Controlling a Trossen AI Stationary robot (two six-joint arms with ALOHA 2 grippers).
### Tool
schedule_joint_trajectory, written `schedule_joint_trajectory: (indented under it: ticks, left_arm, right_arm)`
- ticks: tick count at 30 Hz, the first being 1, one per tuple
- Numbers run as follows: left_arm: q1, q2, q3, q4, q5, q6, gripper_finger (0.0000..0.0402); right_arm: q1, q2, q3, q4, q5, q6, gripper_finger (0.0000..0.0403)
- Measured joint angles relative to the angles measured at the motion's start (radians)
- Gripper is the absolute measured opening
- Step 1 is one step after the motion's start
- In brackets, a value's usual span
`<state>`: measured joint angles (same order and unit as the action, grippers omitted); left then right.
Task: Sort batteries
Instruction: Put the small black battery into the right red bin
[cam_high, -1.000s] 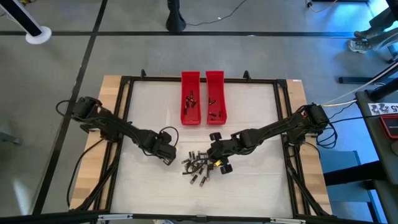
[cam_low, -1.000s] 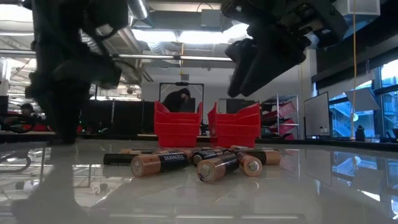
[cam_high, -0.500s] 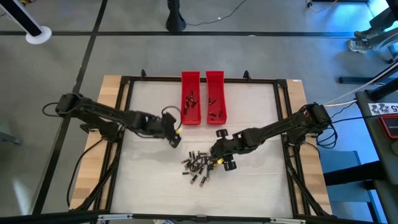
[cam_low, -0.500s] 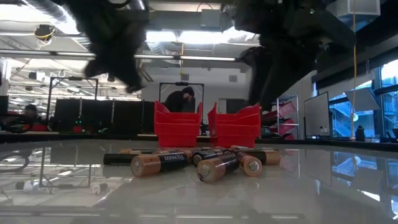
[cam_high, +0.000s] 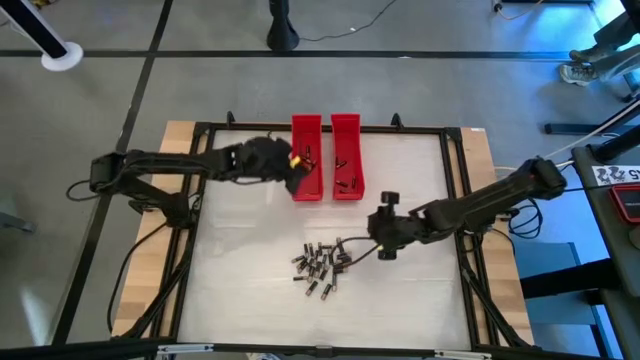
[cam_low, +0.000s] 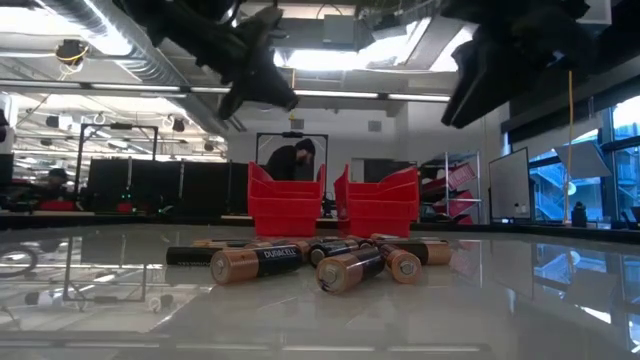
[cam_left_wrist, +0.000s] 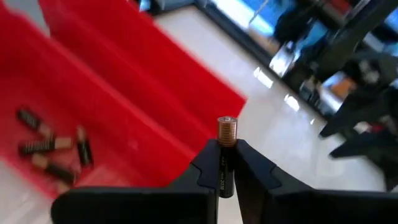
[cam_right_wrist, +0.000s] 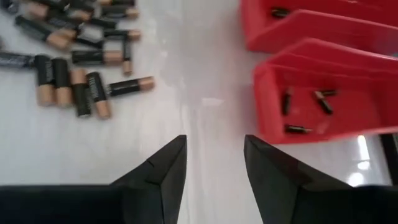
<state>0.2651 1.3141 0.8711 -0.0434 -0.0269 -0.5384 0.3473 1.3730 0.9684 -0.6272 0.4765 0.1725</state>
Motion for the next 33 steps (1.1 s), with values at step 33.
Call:
schedule_joint_trajectory:
  ticks: [33]
  left_arm:
    - [0.181, 0.122, 0.131, 0.019, 0.068, 0.253, 0.0017]
  right_arm:
    - [-0.001, -0.262, -0.219, 0.115, 0.102, -0.112, 0.0163]
